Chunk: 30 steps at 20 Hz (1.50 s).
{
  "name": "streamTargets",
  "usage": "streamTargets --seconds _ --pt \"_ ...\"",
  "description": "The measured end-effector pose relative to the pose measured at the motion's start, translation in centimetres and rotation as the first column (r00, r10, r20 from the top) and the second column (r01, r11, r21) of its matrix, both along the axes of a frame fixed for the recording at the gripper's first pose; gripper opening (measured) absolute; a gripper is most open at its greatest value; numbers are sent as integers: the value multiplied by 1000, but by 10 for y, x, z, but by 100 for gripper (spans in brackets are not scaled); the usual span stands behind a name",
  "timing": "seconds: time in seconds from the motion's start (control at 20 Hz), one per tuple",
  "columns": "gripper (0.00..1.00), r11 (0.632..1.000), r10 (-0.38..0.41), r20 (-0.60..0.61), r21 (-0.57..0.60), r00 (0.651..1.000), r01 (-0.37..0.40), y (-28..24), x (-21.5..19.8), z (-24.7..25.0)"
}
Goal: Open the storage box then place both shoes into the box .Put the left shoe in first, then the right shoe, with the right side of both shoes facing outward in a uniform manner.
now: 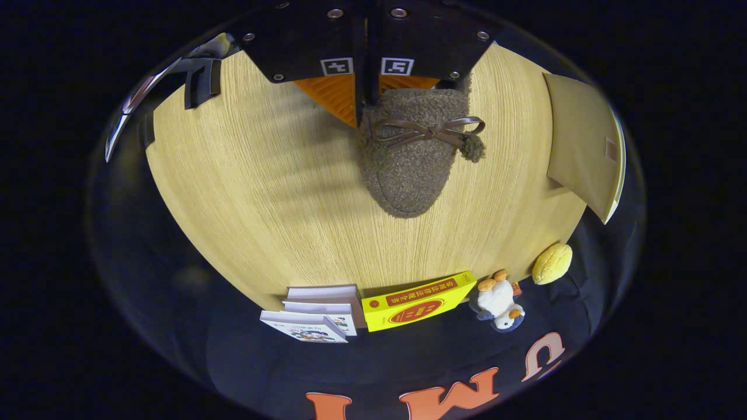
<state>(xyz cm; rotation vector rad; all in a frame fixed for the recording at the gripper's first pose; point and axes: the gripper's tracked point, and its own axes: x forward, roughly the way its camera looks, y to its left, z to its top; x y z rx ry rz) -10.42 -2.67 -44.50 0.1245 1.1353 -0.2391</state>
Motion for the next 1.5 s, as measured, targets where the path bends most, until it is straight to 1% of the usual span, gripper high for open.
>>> streamTargets --seconds 0.2,0.35,0.5,0.75,0.95,1.15,1.25,1.5 --pt "3 999 17 27 39 999 -19 37 15 51" --pt "3 996 67 46 57 997 -70 75 28 86" --pt "3 988 111 59 106 992 -116 123 39 113" --pt "3 970 190 77 141 979 -200 202 54 139" --pt "3 949 254 85 168 963 -265 270 63 143" --pt "3 936 288 83 186 954 -299 329 71 138" --pt "3 935 304 67 171 950 -311 349 73 127" --pt "3 941 317 1 122 948 -315 379 72 88"
